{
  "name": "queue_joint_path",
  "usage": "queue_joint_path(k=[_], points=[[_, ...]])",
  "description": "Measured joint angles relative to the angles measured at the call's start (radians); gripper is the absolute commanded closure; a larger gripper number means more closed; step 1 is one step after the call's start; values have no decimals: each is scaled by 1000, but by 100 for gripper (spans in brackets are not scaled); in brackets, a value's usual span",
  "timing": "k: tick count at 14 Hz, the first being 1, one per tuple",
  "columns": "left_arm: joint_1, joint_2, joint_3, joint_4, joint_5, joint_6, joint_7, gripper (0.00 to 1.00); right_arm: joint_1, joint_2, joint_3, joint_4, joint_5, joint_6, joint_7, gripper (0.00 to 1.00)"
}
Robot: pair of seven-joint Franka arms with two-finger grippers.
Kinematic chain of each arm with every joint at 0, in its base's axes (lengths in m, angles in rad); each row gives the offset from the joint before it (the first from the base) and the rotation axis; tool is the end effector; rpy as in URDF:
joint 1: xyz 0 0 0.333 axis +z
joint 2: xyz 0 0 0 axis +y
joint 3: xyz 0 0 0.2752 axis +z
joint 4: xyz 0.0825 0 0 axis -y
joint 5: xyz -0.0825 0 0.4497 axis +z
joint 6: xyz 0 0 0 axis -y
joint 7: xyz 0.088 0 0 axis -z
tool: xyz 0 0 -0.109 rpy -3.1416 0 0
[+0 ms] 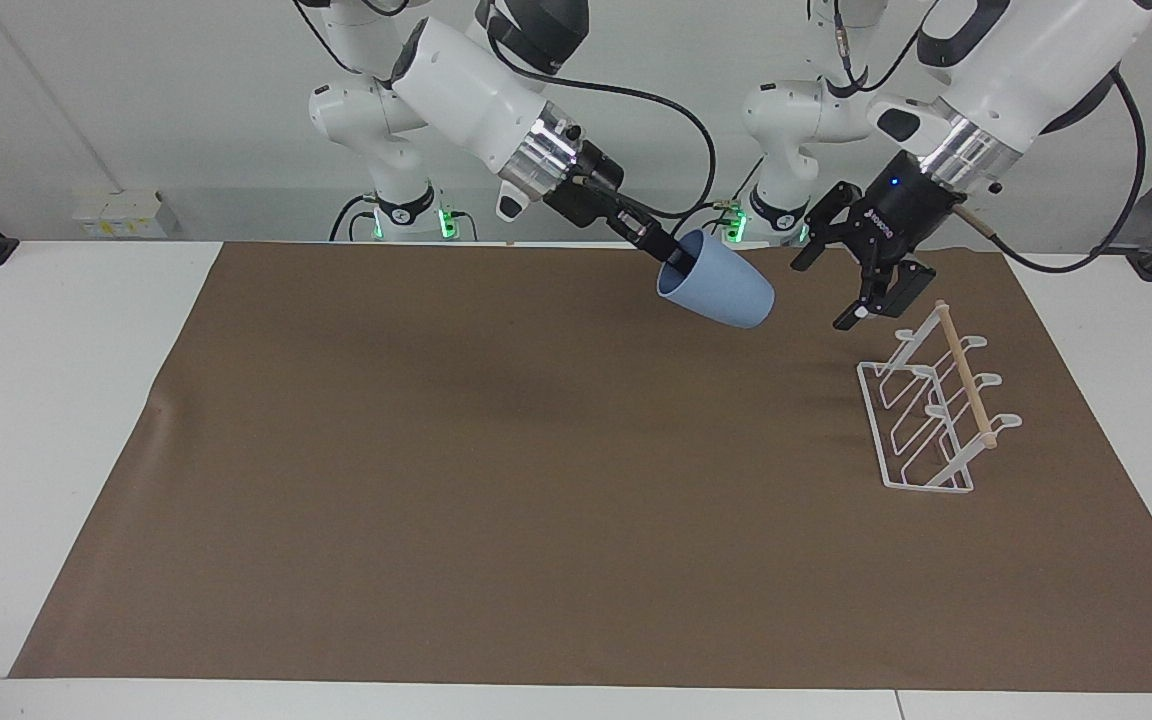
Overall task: Hang cup on cup holder
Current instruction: 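Grasp the cup's base with the left gripper while the right gripper holds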
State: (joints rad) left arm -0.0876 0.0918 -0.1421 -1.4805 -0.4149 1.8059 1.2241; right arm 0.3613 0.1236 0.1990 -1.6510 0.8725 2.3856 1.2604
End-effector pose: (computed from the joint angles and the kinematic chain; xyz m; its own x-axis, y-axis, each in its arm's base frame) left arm 0.6433 -0.1818 0.6039 0.1352 -0.8765 0.4621 -0.9816 -0.1819 -0.0578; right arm 0.5986 0.3777 0.5525 0.4813 -0.6038 -0.6354 -0.8420 -0.1170 -0.5267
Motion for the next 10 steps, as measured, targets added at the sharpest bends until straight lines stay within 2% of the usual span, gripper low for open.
queue_joint_path(k=[2,6,10], points=[[1,50,-26,68,0,-15,2,0,-1,0,0,0,0,0,0,100],[2,96,-83,162,0,-19,2,0,-1,0,-2,0,0,0,0,100],[0,103,-118,186,0,-19,2,0,-2,0,-5,0,0,0,0,100]])
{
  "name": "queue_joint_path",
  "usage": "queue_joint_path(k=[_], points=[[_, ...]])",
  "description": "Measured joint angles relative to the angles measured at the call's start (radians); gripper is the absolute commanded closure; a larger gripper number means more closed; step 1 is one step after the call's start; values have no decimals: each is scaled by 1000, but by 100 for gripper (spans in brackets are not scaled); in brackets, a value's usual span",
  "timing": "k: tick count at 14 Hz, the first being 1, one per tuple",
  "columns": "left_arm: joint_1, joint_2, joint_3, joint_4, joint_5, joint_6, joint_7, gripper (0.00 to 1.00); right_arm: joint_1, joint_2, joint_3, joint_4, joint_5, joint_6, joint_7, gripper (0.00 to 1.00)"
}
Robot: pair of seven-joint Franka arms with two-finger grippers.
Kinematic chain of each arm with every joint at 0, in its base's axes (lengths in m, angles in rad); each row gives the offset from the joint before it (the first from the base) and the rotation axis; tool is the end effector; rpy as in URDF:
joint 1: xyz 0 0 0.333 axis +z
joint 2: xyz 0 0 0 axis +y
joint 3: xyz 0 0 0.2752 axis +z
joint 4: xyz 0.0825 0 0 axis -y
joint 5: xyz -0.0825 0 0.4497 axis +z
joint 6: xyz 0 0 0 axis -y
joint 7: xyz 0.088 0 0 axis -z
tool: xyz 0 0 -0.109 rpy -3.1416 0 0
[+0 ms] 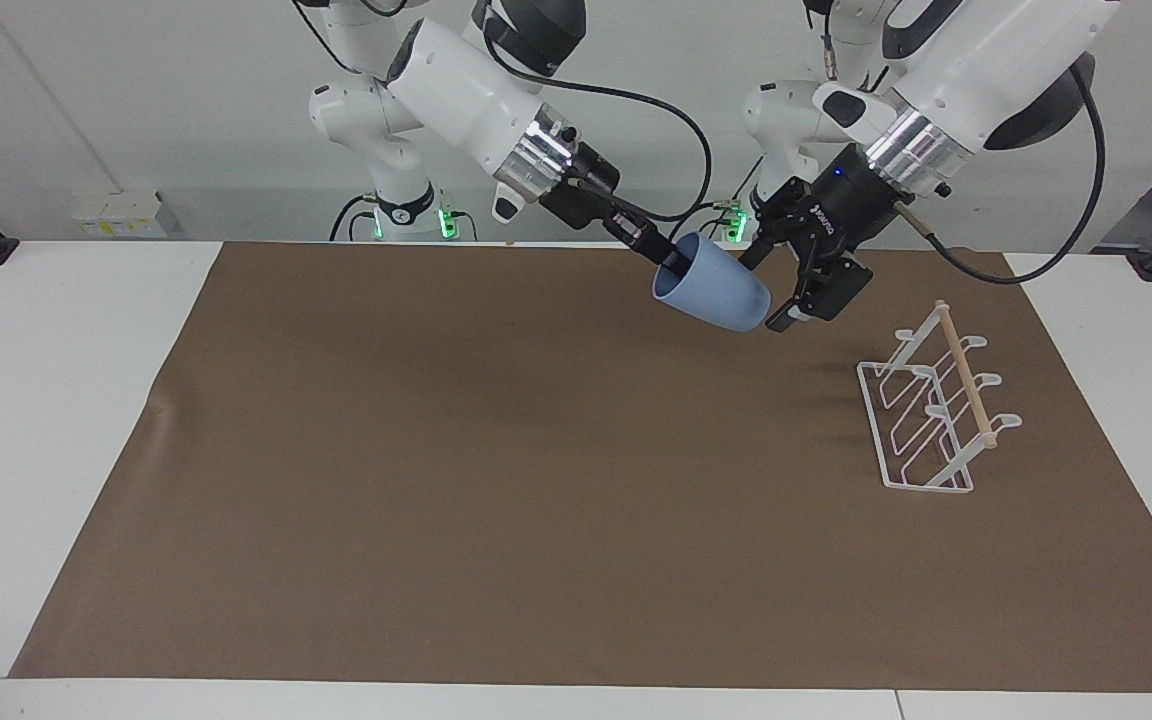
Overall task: Hang cup on cup holder
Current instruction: 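Grasp the cup's base with the left gripper while the right gripper holds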
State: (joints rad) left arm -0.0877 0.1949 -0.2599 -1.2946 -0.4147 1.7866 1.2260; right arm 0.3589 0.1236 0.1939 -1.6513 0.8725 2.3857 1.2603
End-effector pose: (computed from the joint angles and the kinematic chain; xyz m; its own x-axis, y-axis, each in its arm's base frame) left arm 0.6424 -0.2506 0.6405 0.0015 -0.8581 0.5135 -0.9918 -0.0669 -0.1090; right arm 0.6013 0.3733 0.5523 0.4769 -0.6079 -0.6349 -0.8428 -0.1111 -0.5267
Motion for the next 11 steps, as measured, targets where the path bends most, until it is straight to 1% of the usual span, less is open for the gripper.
queue_joint_path(k=[5,11], points=[[-27,0,-7,-2,18,33,1,0,-2,0,-6,-2,0,0,0,100],[-39,-1,-11,-54,44,64,1,0,-3,0,-5,-4,0,0,0,100]])
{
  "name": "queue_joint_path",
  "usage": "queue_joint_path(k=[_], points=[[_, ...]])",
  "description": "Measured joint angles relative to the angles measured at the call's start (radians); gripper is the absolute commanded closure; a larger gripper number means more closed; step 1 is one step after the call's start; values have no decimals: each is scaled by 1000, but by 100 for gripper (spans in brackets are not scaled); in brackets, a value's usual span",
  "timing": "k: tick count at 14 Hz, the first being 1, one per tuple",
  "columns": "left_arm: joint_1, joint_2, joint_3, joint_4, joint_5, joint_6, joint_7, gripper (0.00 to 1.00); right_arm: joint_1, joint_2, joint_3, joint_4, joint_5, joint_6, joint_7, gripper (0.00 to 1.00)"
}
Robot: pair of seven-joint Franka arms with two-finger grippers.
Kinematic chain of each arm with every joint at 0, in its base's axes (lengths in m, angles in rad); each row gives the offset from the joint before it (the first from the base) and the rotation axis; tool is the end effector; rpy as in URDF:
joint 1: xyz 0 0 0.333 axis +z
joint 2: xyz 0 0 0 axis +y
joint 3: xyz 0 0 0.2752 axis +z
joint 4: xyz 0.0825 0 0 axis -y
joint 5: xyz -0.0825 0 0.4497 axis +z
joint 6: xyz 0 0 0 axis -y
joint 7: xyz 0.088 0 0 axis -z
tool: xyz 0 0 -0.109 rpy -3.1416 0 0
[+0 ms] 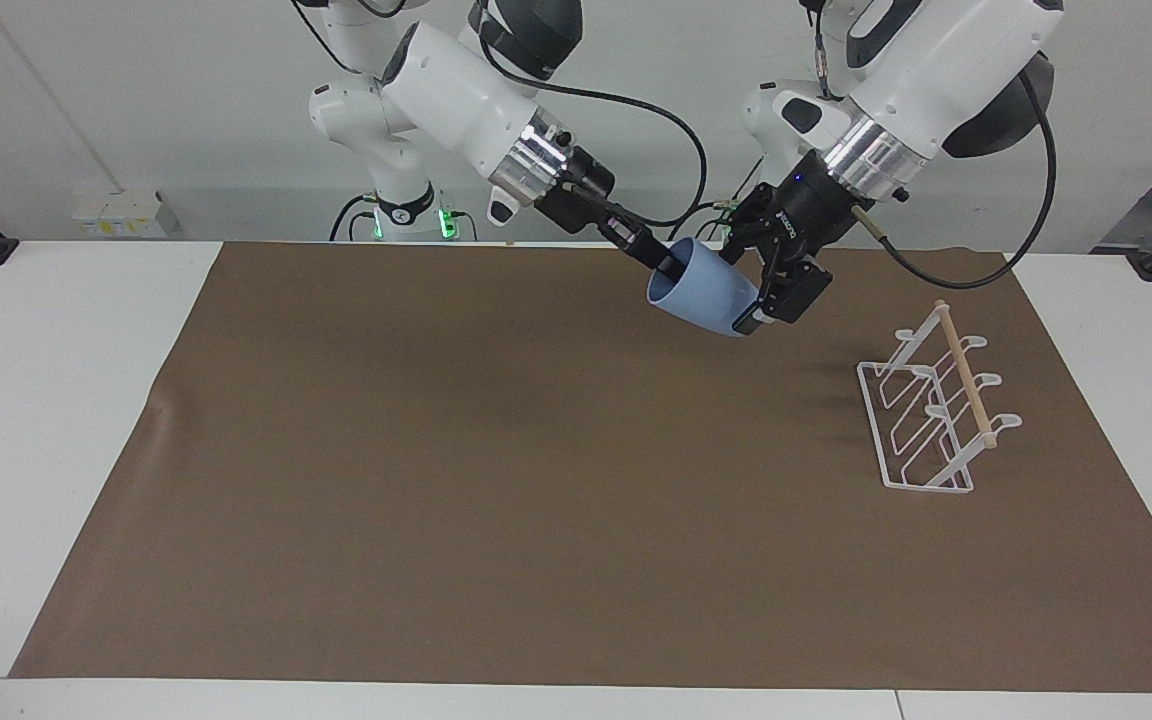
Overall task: Hang cup on cup holder
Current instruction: 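Grasp the cup's base with the left gripper while the right gripper holds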
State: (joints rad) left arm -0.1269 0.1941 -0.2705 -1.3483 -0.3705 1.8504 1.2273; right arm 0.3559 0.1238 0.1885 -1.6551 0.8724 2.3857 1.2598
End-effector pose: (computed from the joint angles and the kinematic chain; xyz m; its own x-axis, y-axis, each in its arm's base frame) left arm 0.6375 -0.2797 0.6165 -0.0289 -0.8759 0.4816 -0.9906 -0.0393 -0.1309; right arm 0.6042 0.3684 0.5498 0.4703 -0.6135 -0.6344 -0.8451 -0.1059 -0.5240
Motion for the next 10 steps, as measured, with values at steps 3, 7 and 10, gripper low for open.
queue_joint_path(k=[3,7,10], points=[[0,-3,-3,-20,13,12,2,93,0,0,0,0,0,4,0,100],[-1,-10,-4,-26,18,11,7,100,-1,1,-1,1,0,8,0,100],[-1,-10,-3,-26,18,11,7,100,-1,1,-1,1,0,8,0,100]])
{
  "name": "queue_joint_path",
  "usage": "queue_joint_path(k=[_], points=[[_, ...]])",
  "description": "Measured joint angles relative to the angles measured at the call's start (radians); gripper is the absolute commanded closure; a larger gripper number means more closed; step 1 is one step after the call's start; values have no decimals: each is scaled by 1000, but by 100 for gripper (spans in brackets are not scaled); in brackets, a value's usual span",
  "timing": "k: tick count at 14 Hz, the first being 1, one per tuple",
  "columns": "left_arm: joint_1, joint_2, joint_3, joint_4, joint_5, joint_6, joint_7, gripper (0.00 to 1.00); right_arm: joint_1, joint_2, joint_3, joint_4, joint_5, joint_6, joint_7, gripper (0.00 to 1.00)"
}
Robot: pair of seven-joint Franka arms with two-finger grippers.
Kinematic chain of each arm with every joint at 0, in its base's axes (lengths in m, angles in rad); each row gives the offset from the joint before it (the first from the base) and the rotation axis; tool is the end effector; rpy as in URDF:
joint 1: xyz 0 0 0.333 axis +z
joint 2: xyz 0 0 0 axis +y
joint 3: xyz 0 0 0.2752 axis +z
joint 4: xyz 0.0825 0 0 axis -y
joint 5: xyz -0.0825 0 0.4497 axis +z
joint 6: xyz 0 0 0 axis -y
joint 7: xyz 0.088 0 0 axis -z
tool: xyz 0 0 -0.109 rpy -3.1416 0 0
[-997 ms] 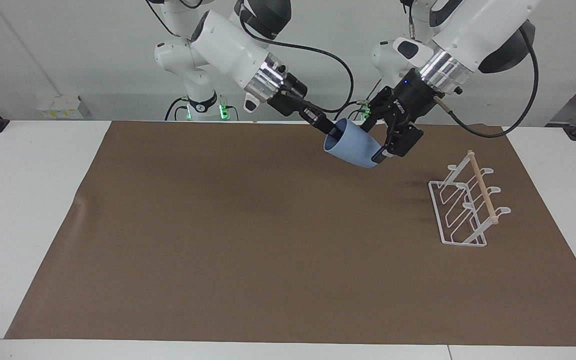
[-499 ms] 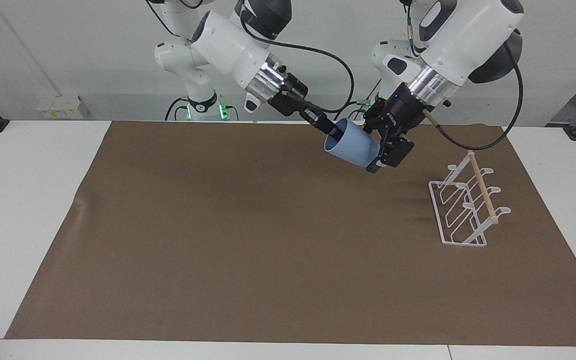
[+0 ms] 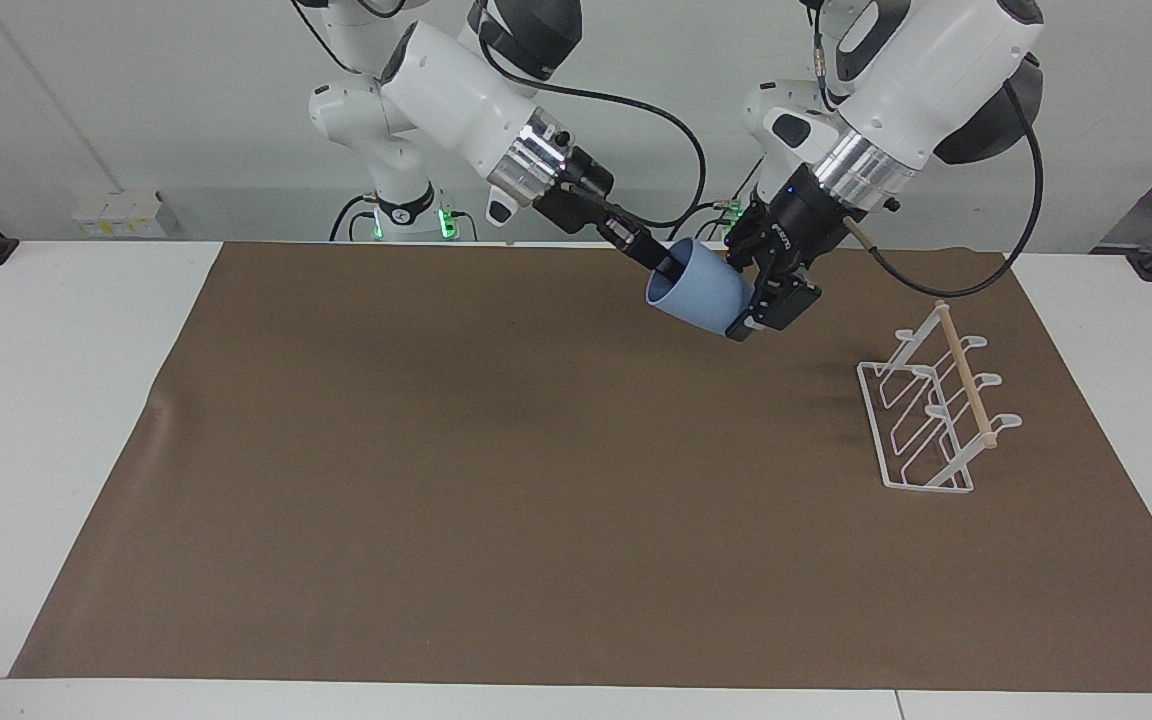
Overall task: Hang cup on cup holder
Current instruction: 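Grasp the cup's base with the left gripper while the right gripper holds, then carry the cup to the rack with the left gripper while the right gripper withdraws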
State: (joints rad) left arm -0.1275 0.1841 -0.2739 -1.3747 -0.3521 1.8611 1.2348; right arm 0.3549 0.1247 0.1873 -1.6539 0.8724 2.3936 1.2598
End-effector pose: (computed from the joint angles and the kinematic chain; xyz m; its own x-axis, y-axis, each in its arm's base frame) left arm 0.6354 -0.2812 0.6090 -0.0375 -0.8862 0.4618 -0.9902 -0.0294 -0.1367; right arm 0.6059 0.3666 0.5505 0.4684 -0.6163 -0.6331 -0.8432 -0.0980 -0.5285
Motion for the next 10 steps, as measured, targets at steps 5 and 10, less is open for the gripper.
queue_joint_path(k=[5,10], points=[[0,0,1,0,0,-2,0,100,0,0,0,0,0,0,0,59],[2,0,10,0,1,0,-4,100,6,-1,8,0,0,-3,0,11]])
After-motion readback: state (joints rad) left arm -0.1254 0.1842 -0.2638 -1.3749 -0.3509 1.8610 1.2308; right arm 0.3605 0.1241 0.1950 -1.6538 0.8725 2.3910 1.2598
